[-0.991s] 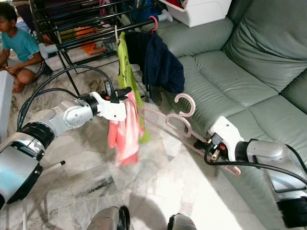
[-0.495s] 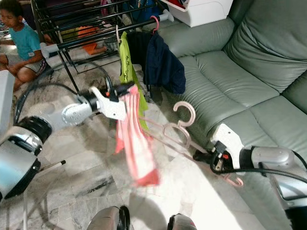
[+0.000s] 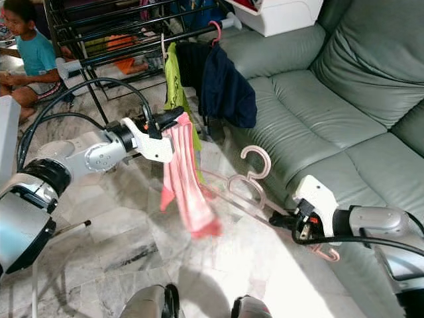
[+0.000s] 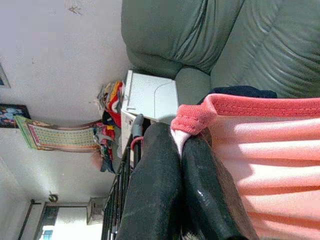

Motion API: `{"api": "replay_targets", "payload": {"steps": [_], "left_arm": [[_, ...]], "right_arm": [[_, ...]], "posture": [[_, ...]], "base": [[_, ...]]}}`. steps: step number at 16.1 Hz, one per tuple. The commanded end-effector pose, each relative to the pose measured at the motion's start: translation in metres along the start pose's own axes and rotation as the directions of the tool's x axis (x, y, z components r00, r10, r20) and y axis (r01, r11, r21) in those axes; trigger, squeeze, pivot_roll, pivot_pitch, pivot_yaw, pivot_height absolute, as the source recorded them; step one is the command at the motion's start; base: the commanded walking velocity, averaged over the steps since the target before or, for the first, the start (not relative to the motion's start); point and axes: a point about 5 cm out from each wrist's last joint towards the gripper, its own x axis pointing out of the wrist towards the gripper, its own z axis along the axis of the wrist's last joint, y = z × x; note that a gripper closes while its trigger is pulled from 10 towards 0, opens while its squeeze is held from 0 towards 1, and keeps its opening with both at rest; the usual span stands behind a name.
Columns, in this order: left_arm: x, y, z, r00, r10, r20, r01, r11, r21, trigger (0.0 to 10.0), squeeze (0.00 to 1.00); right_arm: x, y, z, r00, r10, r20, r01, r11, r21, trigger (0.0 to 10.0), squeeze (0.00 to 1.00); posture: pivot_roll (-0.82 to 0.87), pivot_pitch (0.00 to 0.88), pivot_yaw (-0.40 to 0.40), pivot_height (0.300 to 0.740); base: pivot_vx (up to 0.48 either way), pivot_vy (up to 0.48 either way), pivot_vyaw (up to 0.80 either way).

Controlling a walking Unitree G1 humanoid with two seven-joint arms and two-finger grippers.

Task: Hang hanger

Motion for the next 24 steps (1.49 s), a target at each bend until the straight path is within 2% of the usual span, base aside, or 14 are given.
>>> {"api": "replay_targets", "payload": {"steps": [1,2,3,4,5,6,7,8,10,12,15,18,24], "left_arm": [[-0.006,-0.005,-0.008,0.997,-0.056,-0.059,0.053,0.998,-0.045,10.0,0.00],[-0.008,-0.013,-0.011,0.990,-0.105,-0.096,0.097,0.992,-0.080,10.0,0.00],[-0.013,-0.029,-0.020,0.958,-0.213,-0.191,0.188,0.972,-0.142,10.0,0.00],[-0.018,-0.042,-0.027,0.913,-0.300,-0.277,0.248,0.946,-0.208,10.0,0.00],[-0.020,-0.048,-0.027,0.895,-0.345,-0.282,0.289,0.931,-0.222,10.0,0.00],[-0.020,-0.050,-0.026,0.895,-0.352,-0.272,0.304,0.931,-0.204,10.0,0.00],[-0.018,-0.050,-0.022,0.902,-0.356,-0.243,0.333,0.934,-0.132,10.0,0.00],[-0.016,-0.047,-0.019,0.912,-0.352,-0.212,0.358,0.934,-0.012,10.0,0.00],[-0.015,-0.046,-0.018,0.915,-0.349,-0.201,0.360,0.933,0.019,10.0,0.00],[-0.007,-0.030,-0.012,0.958,-0.259,-0.121,0.273,0.954,0.126,10.0,0.00],[-0.002,-0.016,-0.004,0.983,-0.184,-0.025,0.185,0.966,0.180,10.0,0.00],[-0.002,-0.010,-0.003,0.990,-0.138,0.010,0.134,0.973,0.189,10.0,0.00],[-0.013,-0.018,-0.008,0.987,-0.160,0.002,0.156,0.966,0.205,10.0,0.00]], "right_arm": [[-0.009,-0.022,0.016,0.985,-0.159,0.064,0.162,0.986,-0.050,10.0,0.00],[-0.013,-0.032,0.022,0.968,-0.231,0.094,0.237,0.969,-0.063,10.0,0.00],[-0.017,-0.044,0.030,0.943,-0.307,0.127,0.316,0.946,-0.066,10.0,0.00],[-0.018,-0.045,0.032,0.944,-0.304,0.128,0.314,0.947,-0.069,10.0,0.00],[-0.017,-0.043,0.031,0.951,-0.283,0.122,0.294,0.953,-0.076,10.0,0.00],[-0.016,-0.040,0.030,0.959,-0.258,0.113,0.268,0.960,-0.081,10.0,0.00],[-0.014,-0.035,0.028,0.970,-0.222,0.103,0.231,0.969,-0.089,10.0,0.00],[-0.013,-0.030,0.026,0.981,-0.172,0.091,0.180,0.980,-0.086,10.0,0.00],[-0.012,-0.028,0.025,0.984,-0.153,0.087,0.161,0.983,-0.086,10.0,0.00],[-0.013,-0.015,0.015,0.999,-0.040,0.032,0.042,0.997,-0.072,10.0,0.00],[-0.009,-0.007,0.006,1.000,0.024,-0.010,-0.024,0.998,-0.063,10.0,0.00],[-0.007,-0.006,0.004,0.999,0.024,-0.029,-0.026,0.997,-0.067,10.0,0.00],[-0.017,-0.010,-0.003,0.997,-0.023,-0.069,0.018,0.997,-0.072,10.0,0.00]], "posture": [[-0.09,0.090,0.084,0.740],[-0.09,0.090,0.085,0.740],[-0.09,0.090,0.085,0.740],[-0.09,0.090,0.085,0.740],[-0.09,0.086,0.082,0.740],[-0.09,0.086,0.082,0.740],[-0.09,0.085,0.082,0.740],[-0.09,0.085,0.082,0.740],[-0.09,0.083,0.084,0.740],[-0.09,0.077,0.087,0.740],[-0.09,0.077,0.088,0.740],[-0.08,0.074,0.092,0.740],[-0.08,0.077,0.106,0.740]], "base": [[0.000,0.000,0.00],[0.000,0.000,0.00],[0.000,0.000,0.00],[0.000,0.000,0.00],[0.000,0.000,0.00],[0.000,0.000,0.00],[0.000,0.000,0.00],[0.000,0.000,0.00],[0.000,0.000,0.00],[0.000,0.000,0.00],[0.000,0.000,0.00],[0.000,0.000,0.00],[0.000,0.000,0.00]]}}
